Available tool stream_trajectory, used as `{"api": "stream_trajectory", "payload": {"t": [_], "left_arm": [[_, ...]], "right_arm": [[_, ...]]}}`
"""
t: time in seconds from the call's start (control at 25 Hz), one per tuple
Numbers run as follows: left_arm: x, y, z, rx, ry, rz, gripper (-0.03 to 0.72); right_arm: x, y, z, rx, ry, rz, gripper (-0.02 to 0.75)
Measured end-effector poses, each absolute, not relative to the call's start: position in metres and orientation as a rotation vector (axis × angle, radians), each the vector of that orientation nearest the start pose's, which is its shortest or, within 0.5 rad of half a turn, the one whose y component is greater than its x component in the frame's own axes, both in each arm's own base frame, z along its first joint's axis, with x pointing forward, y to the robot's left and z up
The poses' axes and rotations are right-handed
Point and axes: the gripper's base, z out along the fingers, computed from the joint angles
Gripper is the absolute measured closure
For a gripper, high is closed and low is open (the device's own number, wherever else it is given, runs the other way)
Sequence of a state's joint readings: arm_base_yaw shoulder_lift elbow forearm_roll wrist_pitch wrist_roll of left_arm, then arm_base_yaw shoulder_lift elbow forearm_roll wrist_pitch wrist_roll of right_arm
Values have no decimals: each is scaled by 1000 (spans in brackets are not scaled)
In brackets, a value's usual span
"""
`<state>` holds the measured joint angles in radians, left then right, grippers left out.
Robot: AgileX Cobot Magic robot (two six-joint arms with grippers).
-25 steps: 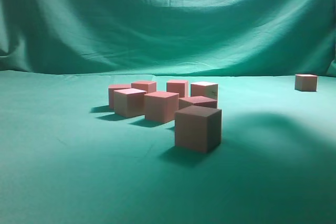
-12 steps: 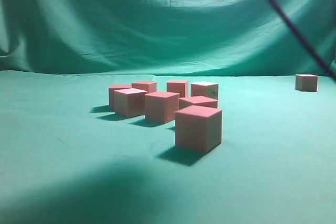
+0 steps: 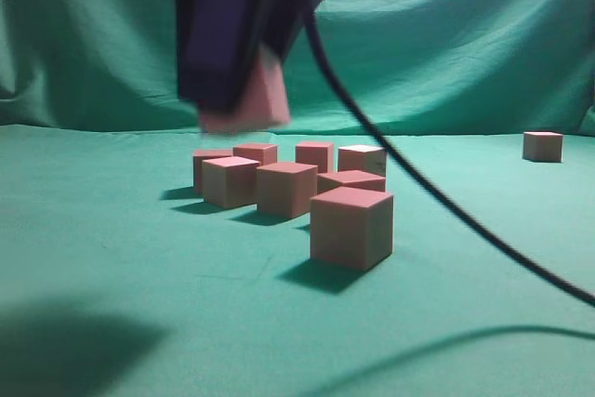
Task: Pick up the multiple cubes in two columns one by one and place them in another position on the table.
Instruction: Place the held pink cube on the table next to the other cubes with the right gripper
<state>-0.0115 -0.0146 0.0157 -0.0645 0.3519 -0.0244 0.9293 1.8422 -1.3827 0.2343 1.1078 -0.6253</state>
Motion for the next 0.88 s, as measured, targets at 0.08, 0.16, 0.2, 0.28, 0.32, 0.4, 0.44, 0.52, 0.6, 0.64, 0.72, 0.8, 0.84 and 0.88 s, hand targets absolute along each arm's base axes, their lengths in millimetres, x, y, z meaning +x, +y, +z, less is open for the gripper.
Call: {"api": "stream_trajectory", "payload": {"t": [0.08, 0.16, 0.2, 0.28, 0.32, 0.4, 0.44, 0.52, 0.6, 0.64, 0.72, 0.8, 0.84, 0.88], "left_arm": [[53, -3, 177, -52, 1836, -88, 688], [53, -3, 177, -52, 1836, -88, 688], [53, -3, 177, -52, 1836, -88, 688], [53, -3, 177, -52, 1836, -88, 688], [53, -3, 177, -52, 1836, -88, 688], [53, -3, 177, -52, 1836, -88, 688], [53, -3, 177, -52, 1836, -88, 688], [53, -3, 177, -52, 1836, -88, 688], [53, -3, 177, -52, 1836, -88, 688], [53, -3, 177, -52, 1836, -88, 688], [53, -3, 177, -52, 1836, -88, 688], [53, -3, 177, -52, 1836, -88, 688], [53, -3, 177, -52, 1836, -88, 688], [53, -3, 177, -52, 1836, -88, 688]], "right_arm": [[205, 306, 216, -2060, 2279, 342, 472], [208, 310, 208, -2049, 2274, 334, 472], [209, 311, 207, -2036, 2265, 334, 472], [212, 314, 204, -2016, 2251, 332, 472], [212, 314, 203, -2016, 2249, 331, 472], [213, 315, 199, -2018, 2254, 330, 472], [213, 315, 198, -2020, 2258, 329, 472], [213, 316, 192, -2030, 2273, 328, 472], [214, 317, 188, -2036, 2283, 326, 472], [214, 317, 185, -2041, 2290, 324, 472], [214, 318, 181, -2043, 2305, 322, 472], [215, 318, 177, -2031, 2319, 321, 472], [215, 319, 176, -2025, 2328, 320, 472], [216, 319, 175, -2017, 2332, 320, 472]]}}
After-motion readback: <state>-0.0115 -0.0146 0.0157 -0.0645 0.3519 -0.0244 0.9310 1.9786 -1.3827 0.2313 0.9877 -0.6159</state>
